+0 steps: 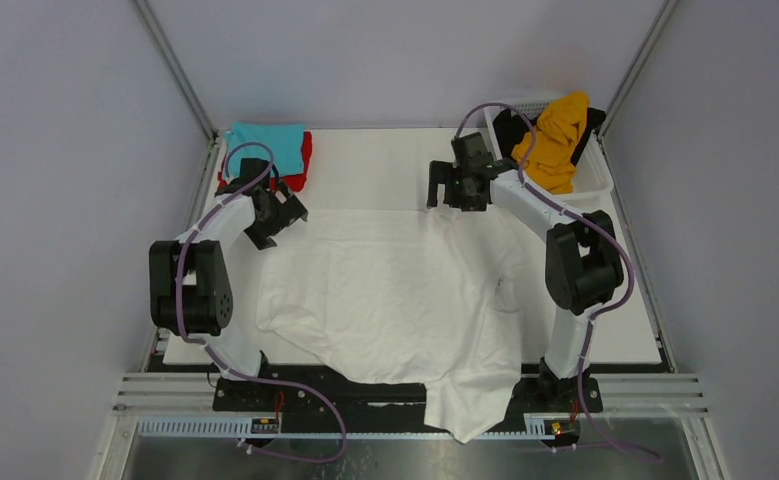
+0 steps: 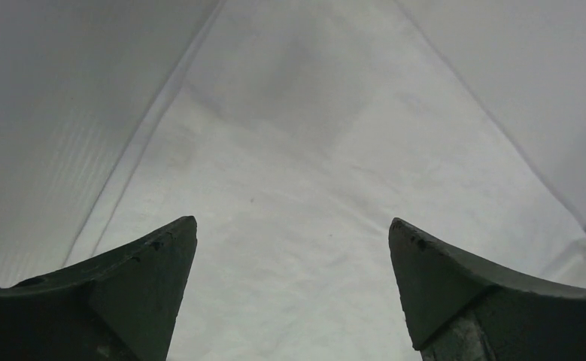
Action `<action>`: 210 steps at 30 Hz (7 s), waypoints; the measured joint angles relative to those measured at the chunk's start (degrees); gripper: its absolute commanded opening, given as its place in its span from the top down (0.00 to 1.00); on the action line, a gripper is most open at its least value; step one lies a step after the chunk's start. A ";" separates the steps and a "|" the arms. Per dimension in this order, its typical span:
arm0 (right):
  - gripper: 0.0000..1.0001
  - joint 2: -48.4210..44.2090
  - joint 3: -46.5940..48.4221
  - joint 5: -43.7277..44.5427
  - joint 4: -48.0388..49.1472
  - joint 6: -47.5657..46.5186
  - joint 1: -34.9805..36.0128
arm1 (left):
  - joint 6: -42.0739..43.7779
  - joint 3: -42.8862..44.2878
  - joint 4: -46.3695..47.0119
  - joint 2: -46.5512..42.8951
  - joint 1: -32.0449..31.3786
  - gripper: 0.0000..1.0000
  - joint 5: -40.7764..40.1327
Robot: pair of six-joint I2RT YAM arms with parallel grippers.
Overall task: Fold and stack the t-shirts
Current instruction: Flatten out the tshirt
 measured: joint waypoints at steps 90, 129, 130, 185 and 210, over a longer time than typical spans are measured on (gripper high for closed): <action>0.00 -6.34 -13.09 3.96 1.07 9.64 -4.57 | -1.22 7.61 -9.55 2.19 -10.64 0.01 -3.04; 0.01 -12.70 -33.86 0.52 16.92 15.43 -3.39 | -17.35 -32.94 -23.39 -30.45 -21.57 0.01 -8.20; 0.00 -12.70 -33.88 0.44 16.96 15.54 -3.50 | -18.12 -32.87 -24.70 -32.28 -21.57 0.01 -8.24; 0.01 -5.25 -18.62 -4.22 16.33 9.44 11.28 | -17.46 -18.56 -19.93 -6.08 -22.36 0.87 -14.10; 0.02 27.93 22.73 -16.17 9.55 17.90 21.07 | -18.64 -20.28 -24.92 -13.03 -22.36 0.87 -16.52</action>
